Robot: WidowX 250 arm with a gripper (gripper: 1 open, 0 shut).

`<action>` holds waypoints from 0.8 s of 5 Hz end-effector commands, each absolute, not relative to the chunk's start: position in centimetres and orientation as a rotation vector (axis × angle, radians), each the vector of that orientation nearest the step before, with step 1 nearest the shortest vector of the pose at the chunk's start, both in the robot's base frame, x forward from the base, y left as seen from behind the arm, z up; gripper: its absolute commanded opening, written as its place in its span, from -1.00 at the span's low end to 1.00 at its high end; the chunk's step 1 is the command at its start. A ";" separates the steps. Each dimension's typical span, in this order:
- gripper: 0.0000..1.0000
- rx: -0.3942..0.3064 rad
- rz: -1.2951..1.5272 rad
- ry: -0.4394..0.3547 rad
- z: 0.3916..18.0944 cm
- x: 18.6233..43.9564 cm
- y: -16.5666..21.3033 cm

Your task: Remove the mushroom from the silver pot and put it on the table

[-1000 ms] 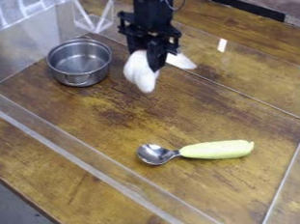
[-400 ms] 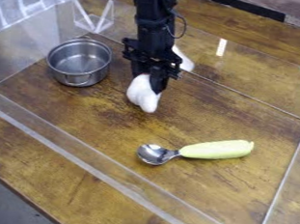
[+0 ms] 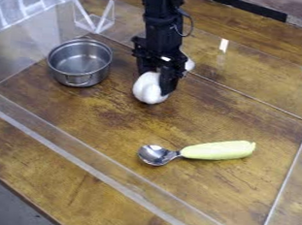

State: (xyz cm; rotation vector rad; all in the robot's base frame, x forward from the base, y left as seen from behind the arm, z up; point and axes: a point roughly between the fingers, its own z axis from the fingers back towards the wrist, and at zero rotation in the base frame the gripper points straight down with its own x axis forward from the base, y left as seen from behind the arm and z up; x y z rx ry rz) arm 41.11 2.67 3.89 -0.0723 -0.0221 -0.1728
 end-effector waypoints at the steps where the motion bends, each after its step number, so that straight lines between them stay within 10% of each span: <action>1: 1.00 -0.057 -0.181 -0.059 6.0 41.9 3.0; 4: 1.00 0.006 -0.243 -0.027 11.5 41.2 4.5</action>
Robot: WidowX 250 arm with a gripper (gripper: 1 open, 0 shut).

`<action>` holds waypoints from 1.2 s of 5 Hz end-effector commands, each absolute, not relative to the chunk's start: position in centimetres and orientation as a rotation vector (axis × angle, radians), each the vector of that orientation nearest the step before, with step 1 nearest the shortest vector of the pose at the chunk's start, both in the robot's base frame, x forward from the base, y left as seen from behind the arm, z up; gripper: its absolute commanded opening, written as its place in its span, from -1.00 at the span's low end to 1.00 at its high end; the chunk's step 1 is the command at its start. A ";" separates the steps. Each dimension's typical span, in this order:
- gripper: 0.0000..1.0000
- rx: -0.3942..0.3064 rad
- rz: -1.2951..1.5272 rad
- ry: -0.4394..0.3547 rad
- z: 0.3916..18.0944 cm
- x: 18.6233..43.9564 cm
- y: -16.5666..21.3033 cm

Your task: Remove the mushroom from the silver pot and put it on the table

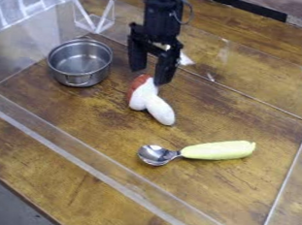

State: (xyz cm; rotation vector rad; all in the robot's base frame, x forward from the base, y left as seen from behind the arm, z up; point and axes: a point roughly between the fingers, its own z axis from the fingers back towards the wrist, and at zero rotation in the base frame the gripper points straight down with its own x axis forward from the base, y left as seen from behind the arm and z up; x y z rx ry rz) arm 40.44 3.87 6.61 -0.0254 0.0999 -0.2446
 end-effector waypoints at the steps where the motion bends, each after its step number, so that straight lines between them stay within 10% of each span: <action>1: 1.00 0.027 -0.279 -0.026 13.7 40.9 4.7; 2: 1.00 0.046 -0.319 -0.032 16.2 40.4 4.1; 3: -1.00 0.048 -0.326 -0.032 17.7 39.8 3.5; 4: 1.00 0.041 -0.222 -0.027 18.2 39.4 3.2; 6: 1.00 0.021 -0.067 -0.021 18.6 38.3 2.7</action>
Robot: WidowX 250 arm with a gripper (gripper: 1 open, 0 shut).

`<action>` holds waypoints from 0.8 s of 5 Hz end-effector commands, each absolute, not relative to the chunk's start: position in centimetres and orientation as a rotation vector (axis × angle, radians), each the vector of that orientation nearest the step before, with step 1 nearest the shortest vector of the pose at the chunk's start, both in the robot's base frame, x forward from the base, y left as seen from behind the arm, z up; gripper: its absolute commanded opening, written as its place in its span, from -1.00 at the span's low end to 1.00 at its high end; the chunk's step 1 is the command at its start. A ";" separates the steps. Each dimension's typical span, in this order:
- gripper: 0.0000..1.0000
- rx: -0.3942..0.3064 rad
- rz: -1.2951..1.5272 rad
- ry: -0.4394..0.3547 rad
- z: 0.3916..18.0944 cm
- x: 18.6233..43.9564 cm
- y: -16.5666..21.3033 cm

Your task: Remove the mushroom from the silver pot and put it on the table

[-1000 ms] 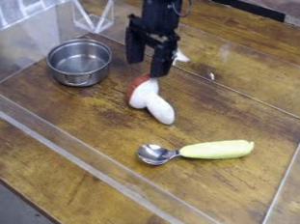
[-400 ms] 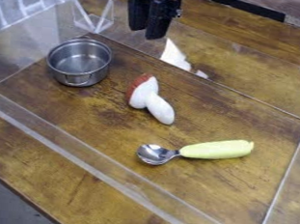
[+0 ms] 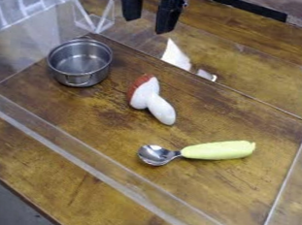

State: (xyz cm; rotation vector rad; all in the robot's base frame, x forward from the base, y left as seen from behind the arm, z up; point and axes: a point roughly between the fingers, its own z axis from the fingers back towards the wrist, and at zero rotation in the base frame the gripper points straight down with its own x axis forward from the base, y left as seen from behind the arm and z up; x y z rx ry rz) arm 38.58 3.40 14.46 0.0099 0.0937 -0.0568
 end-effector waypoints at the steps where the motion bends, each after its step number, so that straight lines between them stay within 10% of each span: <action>1: 1.00 0.003 -0.065 -0.008 17.8 37.4 2.7; 4: 1.00 -0.017 -0.086 -0.014 16.5 35.2 3.6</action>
